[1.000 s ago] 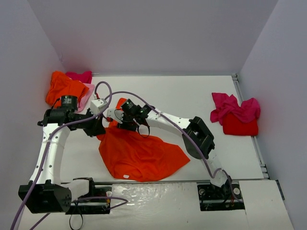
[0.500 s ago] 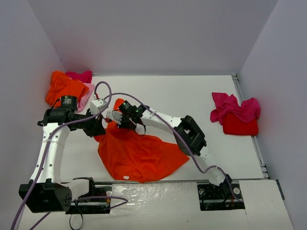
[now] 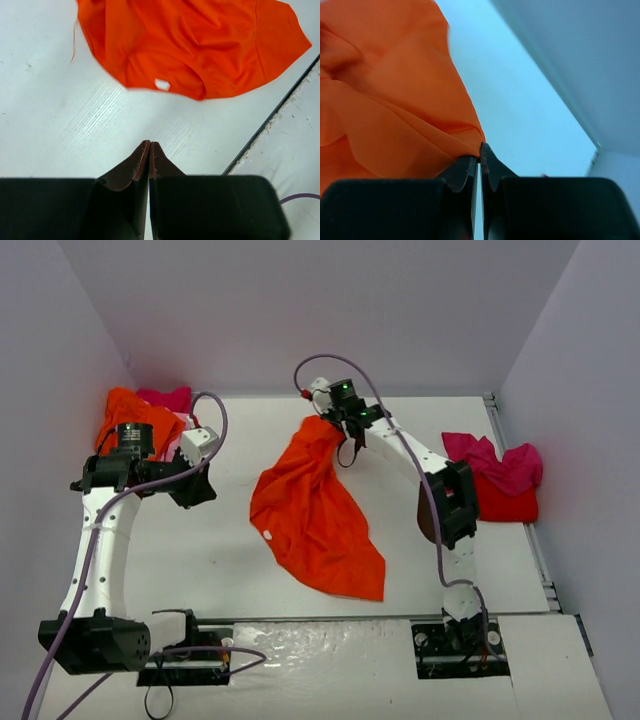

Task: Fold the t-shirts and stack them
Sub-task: Flatten the tshirt out

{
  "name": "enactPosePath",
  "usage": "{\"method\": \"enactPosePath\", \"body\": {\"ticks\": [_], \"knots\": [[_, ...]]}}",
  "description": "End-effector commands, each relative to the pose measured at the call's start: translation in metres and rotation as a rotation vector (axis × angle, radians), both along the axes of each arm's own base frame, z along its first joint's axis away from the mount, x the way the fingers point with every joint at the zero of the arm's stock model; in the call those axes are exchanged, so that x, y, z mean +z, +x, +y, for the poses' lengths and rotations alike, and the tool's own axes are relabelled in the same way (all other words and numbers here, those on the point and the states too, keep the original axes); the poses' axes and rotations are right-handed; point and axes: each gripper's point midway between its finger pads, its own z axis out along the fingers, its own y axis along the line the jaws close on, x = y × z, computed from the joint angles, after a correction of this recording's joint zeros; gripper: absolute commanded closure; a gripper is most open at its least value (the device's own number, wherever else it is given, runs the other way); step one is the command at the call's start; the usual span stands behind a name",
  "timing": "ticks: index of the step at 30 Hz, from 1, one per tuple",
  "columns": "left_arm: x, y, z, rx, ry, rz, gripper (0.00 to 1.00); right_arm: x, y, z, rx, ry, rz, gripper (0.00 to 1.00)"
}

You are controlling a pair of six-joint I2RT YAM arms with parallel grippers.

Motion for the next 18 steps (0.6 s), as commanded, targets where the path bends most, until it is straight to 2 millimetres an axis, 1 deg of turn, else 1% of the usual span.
{"method": "enactPosePath", "body": {"ticks": [1,3,5,10,11,12,15,16,17,18], "knots": [[0.038,0.019,0.002,0.027,-0.004,-0.123,1.00,0.109,-0.018,-0.030,-0.086,0.041,-0.227,1.00],[0.040,0.022,0.001,0.019,-0.004,-0.134,1.00,0.118,-0.032,-0.034,-0.065,0.043,-0.232,1.00],[0.037,0.028,0.000,0.019,-0.013,-0.141,1.00,0.115,-0.045,-0.038,-0.071,0.036,-0.225,1.00],[0.020,0.049,-0.002,0.033,-0.025,-0.106,1.00,0.089,-0.068,-0.041,-0.079,-0.032,-0.157,1.00],[0.018,0.054,-0.004,0.033,-0.035,-0.097,1.00,0.082,-0.073,-0.045,-0.093,-0.053,-0.141,1.00],[0.014,0.058,-0.006,0.029,-0.042,-0.083,1.00,0.079,-0.078,-0.047,-0.098,-0.060,-0.131,1.00],[-0.003,0.075,-0.011,0.017,-0.050,-0.033,0.99,0.063,-0.096,-0.052,-0.098,-0.098,-0.081,1.00],[-0.008,0.080,-0.012,0.013,-0.050,-0.018,0.99,0.062,-0.101,-0.053,-0.103,-0.100,-0.073,1.00],[-0.012,0.082,-0.015,0.000,-0.047,-0.008,0.99,0.059,-0.106,-0.055,-0.108,-0.110,-0.058,1.00],[-0.018,0.082,-0.025,-0.030,-0.044,0.006,0.99,0.054,-0.112,-0.059,-0.115,-0.124,-0.037,1.00]]}}
